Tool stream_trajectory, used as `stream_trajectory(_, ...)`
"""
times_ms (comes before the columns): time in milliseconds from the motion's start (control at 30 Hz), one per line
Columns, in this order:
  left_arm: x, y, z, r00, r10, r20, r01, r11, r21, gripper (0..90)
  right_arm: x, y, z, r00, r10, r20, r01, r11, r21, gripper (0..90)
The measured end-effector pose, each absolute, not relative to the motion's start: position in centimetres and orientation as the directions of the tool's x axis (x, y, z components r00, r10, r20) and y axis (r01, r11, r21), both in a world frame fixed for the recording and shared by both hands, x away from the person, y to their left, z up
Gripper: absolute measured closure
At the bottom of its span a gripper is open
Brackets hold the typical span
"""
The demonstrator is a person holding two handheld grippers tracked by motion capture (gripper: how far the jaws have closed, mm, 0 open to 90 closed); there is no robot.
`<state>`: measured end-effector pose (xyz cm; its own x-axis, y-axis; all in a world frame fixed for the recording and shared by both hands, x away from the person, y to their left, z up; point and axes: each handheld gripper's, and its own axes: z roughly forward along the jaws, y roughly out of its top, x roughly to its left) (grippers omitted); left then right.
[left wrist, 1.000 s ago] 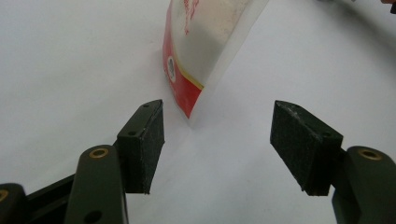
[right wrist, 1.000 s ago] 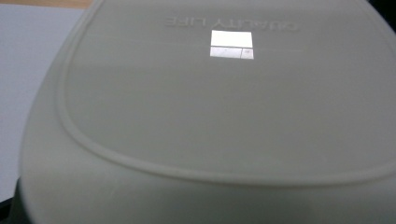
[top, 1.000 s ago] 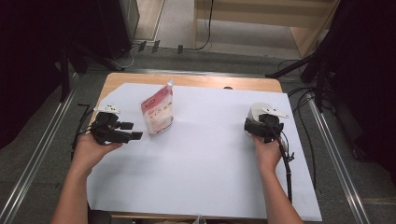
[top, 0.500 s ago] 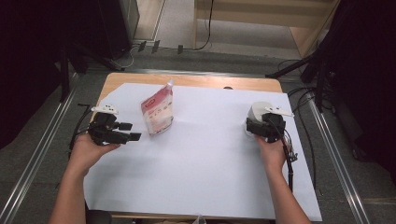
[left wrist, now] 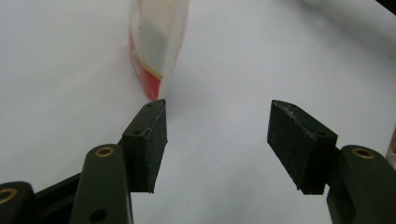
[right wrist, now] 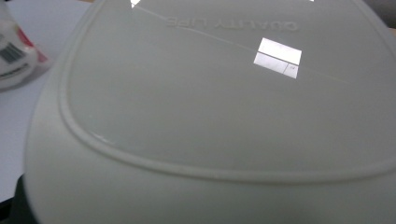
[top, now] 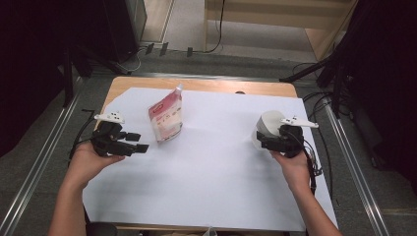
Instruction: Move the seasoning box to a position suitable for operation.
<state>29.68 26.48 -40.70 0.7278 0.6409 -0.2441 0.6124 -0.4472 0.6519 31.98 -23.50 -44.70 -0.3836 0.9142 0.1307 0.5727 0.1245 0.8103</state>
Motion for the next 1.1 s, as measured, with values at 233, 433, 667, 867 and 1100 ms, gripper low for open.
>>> stream_trajectory(233, 29.1, 24.5, -40.1, 0.791, 0.563, -0.240, 0.551, -0.486, 0.678, 40.9, 31.4, -22.5, -44.2, -0.458, 0.880, 0.130, 0.548, 0.164, 0.820, 15.0)
stream_trajectory(433, 29.0, 23.1, -40.2, 0.804, 0.549, -0.229, 0.541, -0.516, 0.664, 39.7, 31.3, -21.7, -44.1, -0.504, 0.854, 0.128, 0.533, 0.191, 0.824, 14.9)
stream_trajectory(667, 28.8, 19.9, -39.5, 0.850, 0.485, -0.206, 0.480, -0.552, 0.682, 38.2, 31.1, -20.4, -44.5, -0.588, 0.801, 0.115, 0.505, 0.252, 0.826, 15.0)
stream_trajectory(867, 29.1, 18.8, -40.2, 0.850, 0.476, -0.228, 0.492, -0.558, 0.669, 38.4, 30.9, -19.2, -44.9, -0.625, 0.774, 0.096, 0.491, 0.295, 0.820, 14.9)
stream_trajectory(1100, 29.4, 17.1, -41.1, 0.855, 0.475, -0.209, 0.482, -0.575, 0.662, 38.2, 30.6, -17.6, -45.5, -0.674, 0.731, 0.103, 0.482, 0.330, 0.812, 14.9)
